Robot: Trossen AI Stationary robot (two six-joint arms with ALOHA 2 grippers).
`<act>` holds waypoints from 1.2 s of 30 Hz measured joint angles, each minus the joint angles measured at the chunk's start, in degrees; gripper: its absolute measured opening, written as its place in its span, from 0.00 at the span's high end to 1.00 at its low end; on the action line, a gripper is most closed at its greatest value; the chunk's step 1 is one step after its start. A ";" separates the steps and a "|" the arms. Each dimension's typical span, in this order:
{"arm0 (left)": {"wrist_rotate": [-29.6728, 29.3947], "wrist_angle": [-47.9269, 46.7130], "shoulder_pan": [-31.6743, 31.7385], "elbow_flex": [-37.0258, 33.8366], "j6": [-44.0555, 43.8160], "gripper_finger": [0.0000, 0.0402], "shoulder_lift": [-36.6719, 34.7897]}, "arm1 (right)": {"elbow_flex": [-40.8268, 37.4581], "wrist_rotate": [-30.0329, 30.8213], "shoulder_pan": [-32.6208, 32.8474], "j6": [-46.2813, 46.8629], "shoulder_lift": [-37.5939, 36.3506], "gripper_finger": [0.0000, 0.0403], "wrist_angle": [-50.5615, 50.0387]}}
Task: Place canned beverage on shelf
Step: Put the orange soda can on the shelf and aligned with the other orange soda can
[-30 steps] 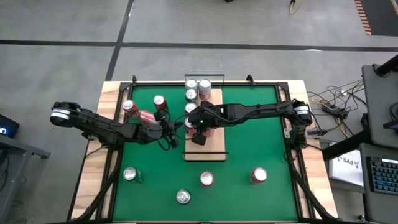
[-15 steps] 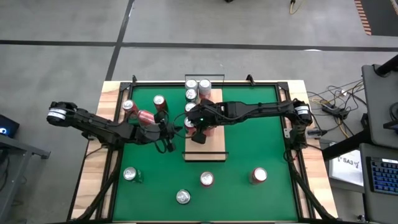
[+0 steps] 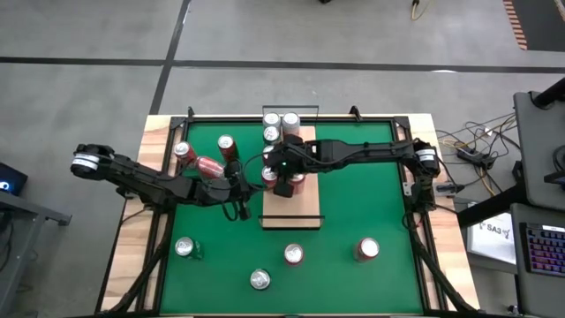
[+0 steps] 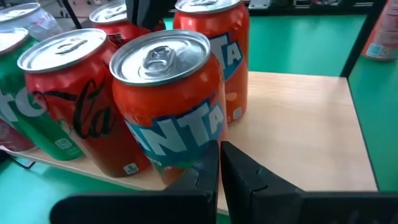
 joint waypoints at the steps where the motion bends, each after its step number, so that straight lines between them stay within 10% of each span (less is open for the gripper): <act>1: -0.34 -0.01 0.00 -0.01 -0.01 1.00 0.01 | 0.00 0.56 -0.06 -0.06 0.00 0.97 0.14; 36: -1.93 0.72 1.04 0.01 0.27 1.00 0.01 | -2.47 2.33 -0.10 0.88 -0.06 0.97 0.14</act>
